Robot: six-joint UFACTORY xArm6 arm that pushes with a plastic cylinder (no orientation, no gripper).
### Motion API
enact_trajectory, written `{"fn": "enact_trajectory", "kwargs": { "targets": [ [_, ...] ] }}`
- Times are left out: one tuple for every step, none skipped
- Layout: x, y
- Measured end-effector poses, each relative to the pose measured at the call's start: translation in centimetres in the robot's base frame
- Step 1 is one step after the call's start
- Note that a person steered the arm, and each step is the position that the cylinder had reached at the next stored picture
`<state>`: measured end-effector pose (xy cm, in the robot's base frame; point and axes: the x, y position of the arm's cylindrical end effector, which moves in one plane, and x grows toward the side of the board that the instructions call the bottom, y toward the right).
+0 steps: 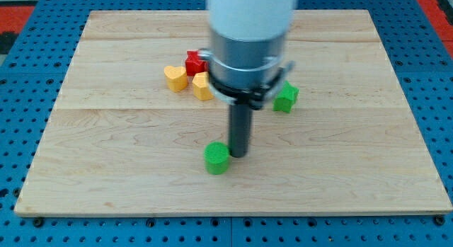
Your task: Nudge the green star up a bit
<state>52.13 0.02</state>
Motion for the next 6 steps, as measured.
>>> {"fn": "enact_trajectory", "kwargs": {
  "targets": [
    [-3.2,0.2],
    [-2.8,-4.2],
    [-4.6,0.1],
    [-7.3,6.8],
    [-10.6,5.7],
    [-11.8,-0.3]
  ]
}}
